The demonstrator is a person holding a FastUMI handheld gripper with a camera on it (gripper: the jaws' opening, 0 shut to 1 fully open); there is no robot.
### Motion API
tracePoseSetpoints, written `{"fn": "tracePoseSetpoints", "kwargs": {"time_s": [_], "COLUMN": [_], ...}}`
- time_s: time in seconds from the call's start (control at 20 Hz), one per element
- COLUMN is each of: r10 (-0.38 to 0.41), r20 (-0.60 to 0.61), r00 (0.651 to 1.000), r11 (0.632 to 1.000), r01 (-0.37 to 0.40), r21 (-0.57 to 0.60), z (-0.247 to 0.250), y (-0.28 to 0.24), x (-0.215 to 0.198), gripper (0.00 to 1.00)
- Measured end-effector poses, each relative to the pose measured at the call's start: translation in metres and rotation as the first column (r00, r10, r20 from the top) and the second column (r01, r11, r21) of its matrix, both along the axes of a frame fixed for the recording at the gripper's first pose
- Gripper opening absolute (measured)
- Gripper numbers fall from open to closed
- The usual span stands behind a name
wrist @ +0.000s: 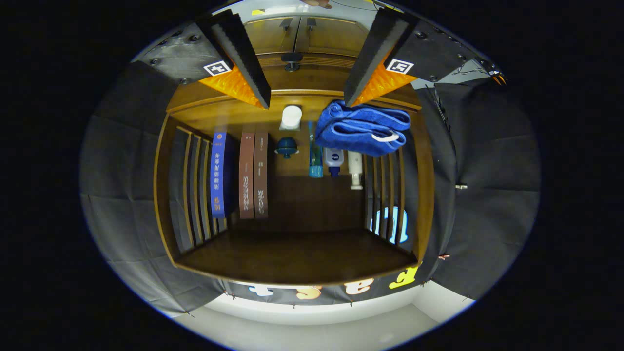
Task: Pull open the drawer, take out the items inside it, and place them on the countertop above the cabinet.
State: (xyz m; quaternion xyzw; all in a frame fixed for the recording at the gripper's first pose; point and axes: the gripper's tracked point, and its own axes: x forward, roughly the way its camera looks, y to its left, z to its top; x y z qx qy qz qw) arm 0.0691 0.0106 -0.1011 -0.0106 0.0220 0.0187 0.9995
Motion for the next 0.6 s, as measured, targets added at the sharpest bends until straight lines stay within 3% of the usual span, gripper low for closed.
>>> {"fn": "tracePoseSetpoints", "kwargs": {"time_s": [0.6], "r10": [-0.009], "r20": [0.032], "r00": [0.999], "r11": [0.999], "r01": [0.008], "r21": [0.033], "z": [0.071], "y": [-0.002], "x": [-0.079], "gripper": [0.99]}}
